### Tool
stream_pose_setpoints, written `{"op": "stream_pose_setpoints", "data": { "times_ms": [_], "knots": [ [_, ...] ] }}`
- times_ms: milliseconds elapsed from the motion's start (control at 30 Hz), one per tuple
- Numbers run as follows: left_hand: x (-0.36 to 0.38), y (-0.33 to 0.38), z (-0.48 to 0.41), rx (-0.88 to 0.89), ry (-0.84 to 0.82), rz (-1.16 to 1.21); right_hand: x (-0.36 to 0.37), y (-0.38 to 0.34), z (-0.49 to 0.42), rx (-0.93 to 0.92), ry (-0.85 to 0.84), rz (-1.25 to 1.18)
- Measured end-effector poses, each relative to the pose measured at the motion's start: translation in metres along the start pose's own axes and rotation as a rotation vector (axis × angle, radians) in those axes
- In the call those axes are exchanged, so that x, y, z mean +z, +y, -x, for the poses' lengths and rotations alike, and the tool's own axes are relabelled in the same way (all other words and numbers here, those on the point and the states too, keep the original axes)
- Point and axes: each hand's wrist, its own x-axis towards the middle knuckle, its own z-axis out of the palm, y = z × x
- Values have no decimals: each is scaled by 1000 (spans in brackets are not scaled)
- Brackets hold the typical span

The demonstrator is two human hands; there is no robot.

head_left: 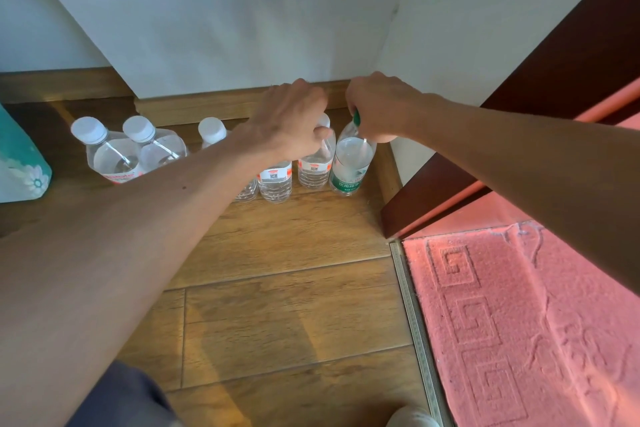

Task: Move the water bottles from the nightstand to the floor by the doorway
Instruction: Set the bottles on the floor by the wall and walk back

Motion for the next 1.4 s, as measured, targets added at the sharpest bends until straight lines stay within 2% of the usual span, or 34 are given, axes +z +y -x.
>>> {"op": "stream_pose_setpoints", "data": {
  "times_ms": [233,567,833,1167,1400],
  "knots": [
    [8,-11,-2,-8,8,97,4,6,-1,2,2,-21],
    [2,-19,2,84,-56,250,5,9,-6,-49,-20,-54],
    [4,-17,-2,98,-122,243,6,11,-12,-56,-20,-46],
    [4,-12,-3,102,-65,190,-3,12,-14,-16,18,-36],
    [4,-7,-5,40,-26,31,-4,11,-14,-9,16,-56]
  ]
}}
